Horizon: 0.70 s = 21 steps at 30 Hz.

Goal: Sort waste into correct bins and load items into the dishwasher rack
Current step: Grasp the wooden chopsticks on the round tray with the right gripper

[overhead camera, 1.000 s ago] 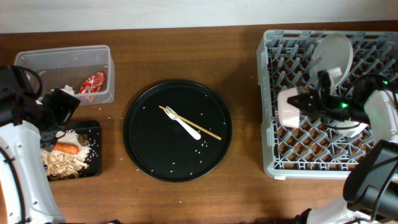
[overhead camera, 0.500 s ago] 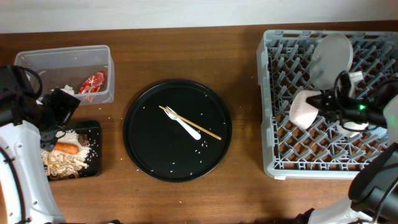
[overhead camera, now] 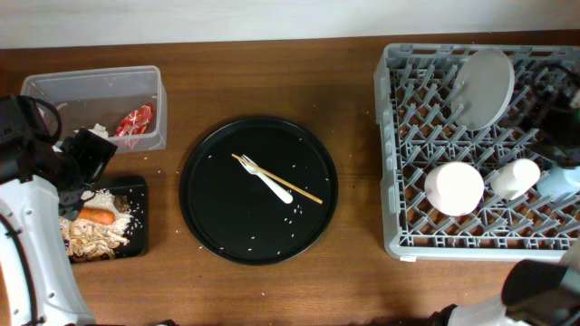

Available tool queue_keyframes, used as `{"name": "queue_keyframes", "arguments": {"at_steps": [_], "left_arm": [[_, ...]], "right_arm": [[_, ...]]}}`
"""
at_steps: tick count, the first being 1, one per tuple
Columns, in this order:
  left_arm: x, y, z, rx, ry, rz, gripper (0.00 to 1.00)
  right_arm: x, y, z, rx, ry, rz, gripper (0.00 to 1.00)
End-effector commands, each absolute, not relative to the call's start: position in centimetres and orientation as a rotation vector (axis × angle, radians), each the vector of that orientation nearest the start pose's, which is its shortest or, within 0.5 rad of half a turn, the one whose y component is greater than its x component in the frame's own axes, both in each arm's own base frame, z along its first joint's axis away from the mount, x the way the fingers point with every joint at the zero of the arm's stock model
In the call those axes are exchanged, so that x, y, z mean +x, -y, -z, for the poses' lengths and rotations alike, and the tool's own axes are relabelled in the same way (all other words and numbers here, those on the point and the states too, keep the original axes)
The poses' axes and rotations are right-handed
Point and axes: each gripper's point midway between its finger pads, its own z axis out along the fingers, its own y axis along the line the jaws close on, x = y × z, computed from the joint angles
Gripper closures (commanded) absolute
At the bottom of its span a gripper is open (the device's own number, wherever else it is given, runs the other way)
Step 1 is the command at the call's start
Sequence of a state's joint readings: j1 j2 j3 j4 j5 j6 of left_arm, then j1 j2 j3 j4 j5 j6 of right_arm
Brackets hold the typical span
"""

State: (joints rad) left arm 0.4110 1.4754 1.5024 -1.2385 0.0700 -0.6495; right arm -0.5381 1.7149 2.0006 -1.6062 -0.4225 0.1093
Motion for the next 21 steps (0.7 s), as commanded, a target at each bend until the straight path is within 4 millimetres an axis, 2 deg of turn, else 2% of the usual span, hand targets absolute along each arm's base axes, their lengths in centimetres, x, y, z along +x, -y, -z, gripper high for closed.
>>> {"name": "queue_keyframes", "arguments": {"at_steps": [1,3,5,7,8,9,11,13,15,17,19,21], "left_arm": [[30.0,-12.0,-21.2,-1.415,-2.408,0.148,0.01],[30.0,-12.0,-21.2,-1.416,-2.408,0.148,0.01],[30.0,-12.0,-21.2,-1.416,-2.408,0.148,0.01],[30.0,-12.0,-21.2,-1.415,-2.408,0.148,0.01],[30.0,-12.0,-21.2,-1.415,-2.408,0.148,0.01],[30.0,-12.0,-21.2,-1.415,-2.408,0.148,0.01],[30.0,-12.0,-21.2,-1.415,-2.408,0.148,0.01],[30.0,-12.0,-21.2,-1.415,-2.408,0.148,0.01],[30.0,-12.0,-21.2,-1.416,-2.408,0.148,0.01],[30.0,-12.0,-21.2,-1.415,-2.408,0.148,0.01],[30.0,-12.0,-21.2,-1.415,-2.408,0.148,0.01],[30.0,-12.0,-21.2,-1.415,-2.408,0.148,0.01]], "right_arm": [[32.8,3.1,-31.4,0.445,-2.646,-0.509,0.27],[33.5,-0.7,-31.6,0.273,-2.661,-0.527,0.23],[34.6,-7.2,-30.8,-0.017,-2.675,-0.513,0.2],[35.7,-13.4,-28.3,-0.282,-2.693,-0.359,0.18],[35.9,-14.8,-27.4,-0.334,-2.7,-0.315,0.14],[36.3,-17.3,-25.5,-0.431,-2.714,-0.243,0.09],[36.9,-20.4,-22.3,-0.541,-2.745,-0.166,0.09],[37.6,-23.7,-16.3,-0.658,-2.816,-0.072,0.12],[37.6,-25.5,-11.1,-0.729,-2.892,-0.029,0.15],[37.2,-25.9,-6.7,-0.77,-2.973,0.02,0.16],[37.0,-25.9,-4.1,-0.785,-3.021,0.04,0.18],[37.0,-25.9,-2.9,-0.79,-3.041,0.053,0.18]]}}
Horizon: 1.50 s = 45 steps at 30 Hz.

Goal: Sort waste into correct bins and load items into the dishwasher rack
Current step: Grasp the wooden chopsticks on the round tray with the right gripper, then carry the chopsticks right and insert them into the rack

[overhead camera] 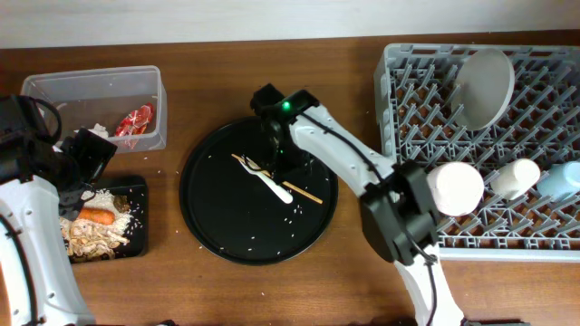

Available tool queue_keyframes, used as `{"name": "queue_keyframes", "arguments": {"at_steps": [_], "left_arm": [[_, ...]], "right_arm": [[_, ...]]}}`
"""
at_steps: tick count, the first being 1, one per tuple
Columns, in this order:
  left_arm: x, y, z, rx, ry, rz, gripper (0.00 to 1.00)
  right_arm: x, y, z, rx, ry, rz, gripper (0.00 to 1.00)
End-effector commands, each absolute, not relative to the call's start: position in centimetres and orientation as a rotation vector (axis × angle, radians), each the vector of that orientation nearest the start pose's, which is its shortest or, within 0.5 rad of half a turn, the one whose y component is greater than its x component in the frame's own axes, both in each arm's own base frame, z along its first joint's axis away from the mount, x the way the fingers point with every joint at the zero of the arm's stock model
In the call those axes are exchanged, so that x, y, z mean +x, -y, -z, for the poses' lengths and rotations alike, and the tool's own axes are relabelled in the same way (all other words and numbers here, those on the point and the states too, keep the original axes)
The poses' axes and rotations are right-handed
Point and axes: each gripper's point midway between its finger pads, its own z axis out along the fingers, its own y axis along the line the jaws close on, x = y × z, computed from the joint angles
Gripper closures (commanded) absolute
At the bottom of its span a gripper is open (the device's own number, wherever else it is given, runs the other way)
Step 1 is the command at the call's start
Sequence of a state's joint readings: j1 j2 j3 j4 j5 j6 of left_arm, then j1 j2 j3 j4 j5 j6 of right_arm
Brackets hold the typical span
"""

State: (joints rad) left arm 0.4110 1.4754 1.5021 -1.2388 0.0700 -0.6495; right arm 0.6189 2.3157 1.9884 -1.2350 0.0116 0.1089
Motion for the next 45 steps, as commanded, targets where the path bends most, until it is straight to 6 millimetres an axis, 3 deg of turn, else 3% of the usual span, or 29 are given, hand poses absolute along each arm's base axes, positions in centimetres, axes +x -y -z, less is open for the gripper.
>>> {"name": "queue_keyframes", "arguments": {"at_steps": [1,17,18,20,26,30,34,36,37,38,40,42,45], "left_arm": [[30.0,-12.0,-21.2,-1.416,-2.408,0.148,0.01],[30.0,-12.0,-21.2,-1.416,-2.408,0.148,0.01],[30.0,-12.0,-21.2,-1.416,-2.408,0.148,0.01],[30.0,-12.0,-21.2,-1.415,-2.408,0.148,0.01],[30.0,-12.0,-21.2,-1.415,-2.408,0.148,0.01],[30.0,-12.0,-21.2,-1.415,-2.408,0.148,0.01],[30.0,-12.0,-21.2,-1.415,-2.408,0.148,0.01],[30.0,-12.0,-21.2,-1.416,-2.408,0.148,0.01],[30.0,-12.0,-21.2,-1.415,-2.408,0.148,0.01],[30.0,-12.0,-21.2,-1.415,-2.408,0.148,0.01],[30.0,-12.0,-21.2,-1.415,-2.408,0.148,0.01],[30.0,-12.0,-21.2,-1.415,-2.408,0.148,0.01],[30.0,-12.0,-21.2,-1.415,-2.408,0.148,0.01]], "right_arm": [[37.1,-26.0,-2.3,-0.792,-3.043,0.055,0.18],[36.2,-25.9,0.3,-0.759,-3.078,0.033,0.21],[36.4,-25.9,0.3,-0.757,-3.07,0.034,0.28],[36.6,-26.1,0.3,-0.754,-3.062,0.028,0.55],[36.7,-26.1,0.3,-0.735,-3.063,0.025,0.96],[37.4,-26.4,-1.5,-0.704,-3.055,0.016,0.96],[39.0,-26.6,-7.4,-0.622,-2.997,-0.033,0.96],[40.4,-25.1,-12.1,-0.534,-2.945,-0.07,0.96],[40.9,-24.3,-13.4,-0.502,-2.931,-0.078,0.96],[42.1,-22.4,-15.8,-0.427,-2.899,-0.093,0.96],[44.2,-16.3,-19.3,-0.251,-2.862,-0.09,0.96],[45.0,-11.8,-19.9,-0.172,-2.868,-0.062,0.96],[45.4,-4.8,-19.0,-0.039,-2.924,-0.013,0.96]]}}
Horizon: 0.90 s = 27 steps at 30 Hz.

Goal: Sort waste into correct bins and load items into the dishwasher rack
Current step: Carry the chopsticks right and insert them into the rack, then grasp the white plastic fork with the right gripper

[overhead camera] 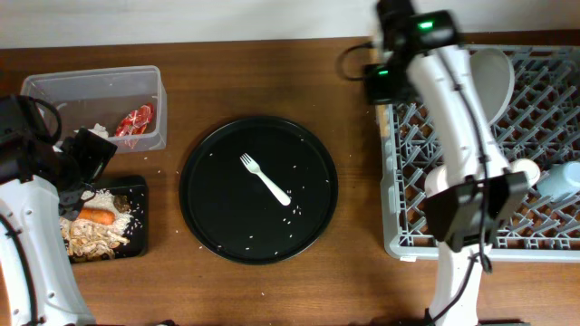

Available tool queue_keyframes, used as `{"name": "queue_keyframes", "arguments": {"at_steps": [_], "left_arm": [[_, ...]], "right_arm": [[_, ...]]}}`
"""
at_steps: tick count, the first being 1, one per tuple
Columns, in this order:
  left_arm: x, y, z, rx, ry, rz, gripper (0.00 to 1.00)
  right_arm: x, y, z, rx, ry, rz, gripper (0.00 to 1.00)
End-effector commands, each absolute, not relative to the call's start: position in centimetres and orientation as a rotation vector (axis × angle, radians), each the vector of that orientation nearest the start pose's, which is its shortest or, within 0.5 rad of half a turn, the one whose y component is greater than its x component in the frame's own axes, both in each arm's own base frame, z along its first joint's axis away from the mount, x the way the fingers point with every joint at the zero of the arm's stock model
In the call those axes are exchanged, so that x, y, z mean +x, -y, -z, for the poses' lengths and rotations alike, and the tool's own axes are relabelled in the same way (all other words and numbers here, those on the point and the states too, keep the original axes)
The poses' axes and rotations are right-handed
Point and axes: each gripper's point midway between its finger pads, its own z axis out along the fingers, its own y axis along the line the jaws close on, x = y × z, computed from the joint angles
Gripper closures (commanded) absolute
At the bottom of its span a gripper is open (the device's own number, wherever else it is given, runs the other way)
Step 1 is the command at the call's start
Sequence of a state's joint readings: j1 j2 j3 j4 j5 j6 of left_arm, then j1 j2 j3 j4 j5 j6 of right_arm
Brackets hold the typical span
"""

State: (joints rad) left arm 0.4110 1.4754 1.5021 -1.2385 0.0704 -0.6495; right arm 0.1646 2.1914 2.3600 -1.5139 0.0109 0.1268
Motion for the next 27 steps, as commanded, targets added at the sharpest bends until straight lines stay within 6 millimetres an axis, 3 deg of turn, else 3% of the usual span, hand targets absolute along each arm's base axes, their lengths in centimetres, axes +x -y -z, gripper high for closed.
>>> {"name": "queue_keyframes", "arguments": {"at_steps": [1,4,8,10,12,14,16,18,21,25,27], "left_arm": [[30.0,-12.0,-21.2,-1.415,-2.408,0.148,0.01],[30.0,-12.0,-21.2,-1.415,-2.408,0.148,0.01],[30.0,-12.0,-21.2,-1.415,-2.408,0.148,0.01],[30.0,-12.0,-21.2,-1.415,-2.408,0.148,0.01],[30.0,-12.0,-21.2,-1.415,-2.408,0.148,0.01],[30.0,-12.0,-21.2,-1.415,-2.408,0.148,0.01],[30.0,-12.0,-21.2,-1.415,-2.408,0.148,0.01],[30.0,-12.0,-21.2,-1.415,-2.408,0.148,0.01],[30.0,-12.0,-21.2,-1.415,-2.408,0.148,0.01],[30.0,-12.0,-21.2,-1.415,-2.408,0.148,0.01],[30.0,-12.0,-21.2,-1.415,-2.408,0.148,0.01]], "right_arm": [[45.5,-3.1,-18.6,-0.003,-2.935,-0.005,0.96],[45.9,-0.5,-17.2,0.048,-2.964,0.007,0.96],[46.3,-0.1,-14.4,0.047,-2.995,0.013,0.95],[46.1,-0.1,-13.3,0.047,-3.013,0.01,0.87],[45.9,-0.1,-13.0,0.047,-3.026,0.009,0.72],[45.6,-0.2,-13.0,0.049,-3.036,0.006,0.64],[45.2,-1.1,-13.0,0.041,-3.052,-0.056,0.64],[44.8,-3.0,-13.4,0.042,-3.059,-0.141,0.64],[43.9,-9.1,-15.2,-0.154,-3.019,-0.207,0.63],[42.0,-17.2,-15.3,-0.449,-2.973,-0.187,0.53],[41.2,-21.6,-14.9,-0.588,-2.921,-0.204,0.24]]}}
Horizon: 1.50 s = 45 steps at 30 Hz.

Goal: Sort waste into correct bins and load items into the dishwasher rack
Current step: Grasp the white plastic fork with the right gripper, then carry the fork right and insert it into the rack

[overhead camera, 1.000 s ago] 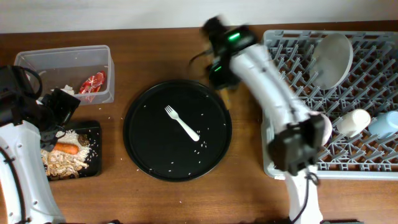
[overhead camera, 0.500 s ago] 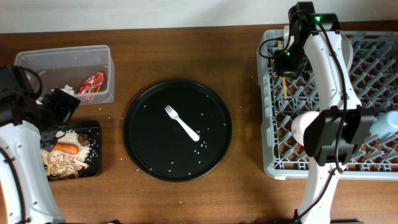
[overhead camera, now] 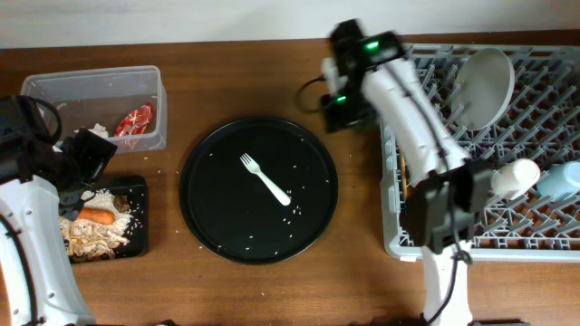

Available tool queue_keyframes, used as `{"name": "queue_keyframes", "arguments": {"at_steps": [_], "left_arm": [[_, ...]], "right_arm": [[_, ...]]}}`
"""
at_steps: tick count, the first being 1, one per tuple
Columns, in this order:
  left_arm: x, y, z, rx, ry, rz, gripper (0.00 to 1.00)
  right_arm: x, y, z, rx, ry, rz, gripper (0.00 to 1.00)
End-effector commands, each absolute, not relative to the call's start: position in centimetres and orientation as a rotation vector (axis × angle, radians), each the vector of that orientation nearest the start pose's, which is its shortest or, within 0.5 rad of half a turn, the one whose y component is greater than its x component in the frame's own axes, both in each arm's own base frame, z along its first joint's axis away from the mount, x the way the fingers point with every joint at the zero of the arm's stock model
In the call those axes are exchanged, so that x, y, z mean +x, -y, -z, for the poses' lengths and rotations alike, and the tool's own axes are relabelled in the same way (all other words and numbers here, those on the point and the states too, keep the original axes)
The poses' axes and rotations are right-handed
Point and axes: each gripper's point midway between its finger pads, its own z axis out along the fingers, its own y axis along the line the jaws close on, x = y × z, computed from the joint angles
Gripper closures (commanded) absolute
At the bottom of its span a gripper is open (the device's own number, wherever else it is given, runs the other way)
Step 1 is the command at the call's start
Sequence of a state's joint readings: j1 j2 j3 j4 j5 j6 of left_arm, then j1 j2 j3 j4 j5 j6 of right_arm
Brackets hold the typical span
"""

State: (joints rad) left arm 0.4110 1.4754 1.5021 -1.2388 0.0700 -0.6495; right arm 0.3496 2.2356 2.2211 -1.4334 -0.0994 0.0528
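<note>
A white fork [overhead camera: 265, 179] lies on the round black plate [overhead camera: 201, 210] mid-table, among scattered rice grains. My right gripper [overhead camera: 337, 107] hovers just past the plate's upper right rim, left of the grey dishwasher rack [overhead camera: 535, 237]; nothing shows in it. A thin wooden stick [overhead camera: 400, 177] lies inside the rack's left edge. My left gripper [overhead camera: 88, 156] rests at the far left, over the black tray of food scraps [overhead camera: 136, 237]; its jaws are not readable.
A clear bin [overhead camera: 91, 91] with a red wrapper [overhead camera: 136, 120] stands at the back left. The tray holds rice, a carrot piece [overhead camera: 96, 215] and shreds. In the rack are a white plate [overhead camera: 486, 86], a white cup [overhead camera: 515, 177] and a pale glass [overhead camera: 559, 181].
My right gripper has shifted left from over the rack's top left corner to the bare table beside the plate's upper right rim. The left arm and the fork are unchanged.
At first fork and wooden chopstick lay crossed on the plate, right arm withdrawn. Then my right gripper was down on them. Later the chopstick was gone from the plate and the gripper was over the rack. Now the stick lies in the rack and the gripper is near the plate.
</note>
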Motion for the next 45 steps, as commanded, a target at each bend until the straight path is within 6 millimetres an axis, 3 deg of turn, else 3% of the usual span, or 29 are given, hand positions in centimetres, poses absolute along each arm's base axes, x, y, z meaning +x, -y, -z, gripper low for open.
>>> {"name": "queue_keyframes", "arguments": {"at_steps": [1,4,9,11,14,20,23,25,31,35,38,40,41,43,44,45], "left_arm": [[30.0,-12.0,-21.2,-1.415,-2.408,0.148,0.01],[30.0,-12.0,-21.2,-1.415,-2.408,0.148,0.01],[30.0,-12.0,-21.2,-1.416,-2.408,0.148,0.01],[30.0,-12.0,-21.2,-1.415,-2.408,0.148,0.01],[30.0,-12.0,-21.2,-1.416,-2.408,0.148,0.01],[30.0,-12.0,-21.2,-1.416,-2.408,0.148,0.01],[30.0,-12.0,-21.2,-1.416,-2.408,0.148,0.01],[30.0,-12.0,-21.2,-1.415,-2.408,0.148,0.01],[30.0,-12.0,-21.2,-1.415,-2.408,0.148,0.01],[30.0,-12.0,-21.2,-1.416,-2.408,0.148,0.01],[30.0,-12.0,-21.2,-1.415,-2.408,0.148,0.01],[30.0,-12.0,-21.2,-1.416,-2.408,0.148,0.01],[30.0,-12.0,-21.2,-1.415,-2.408,0.148,0.01],[30.0,-12.0,-21.2,-1.416,-2.408,0.148,0.01],[30.0,-12.0,-21.2,-1.416,-2.408,0.148,0.01],[30.0,-12.0,-21.2,-1.416,-2.408,0.148,0.01]], "right_arm": [[40.6,-23.7,-14.5,-0.654,-2.901,-0.212,0.17],[39.0,-29.7,-12.0,-0.831,-2.846,-0.234,0.16],[38.0,-33.4,-7.3,-0.97,-2.806,-0.082,0.16],[37.3,-34.4,-5.0,-1.021,-2.811,-0.028,0.22],[36.8,-34.2,-2.2,-1.046,-2.858,0.006,0.31],[36.1,-33.6,1.0,-1.067,-2.906,0.041,0.34],[36.1,-33.6,1.4,-1.067,-2.906,0.042,0.46],[36.1,-33.5,1.4,-1.067,-2.904,0.048,0.65],[36.1,-33.5,1.4,-1.067,-2.906,0.049,0.87],[37.3,-32.7,-1.3,-1.023,-2.914,0.044,0.96],[40.3,-30.6,-7.0,-0.898,-2.895,0.011,0.96],[42.7,-28.1,-11.5,-0.782,-2.859,-0.017,0.96],[43.9,-26.5,-13.7,-0.715,-2.838,-0.029,0.96],[46.6,-20.2,-19.1,-0.505,-2.779,-0.036,0.96],[47.4,-17.7,-20.4,-0.429,-2.759,-0.028,0.96],[48.9,-13.4,-21.8,-0.297,-2.734,-0.018,0.96]]}}
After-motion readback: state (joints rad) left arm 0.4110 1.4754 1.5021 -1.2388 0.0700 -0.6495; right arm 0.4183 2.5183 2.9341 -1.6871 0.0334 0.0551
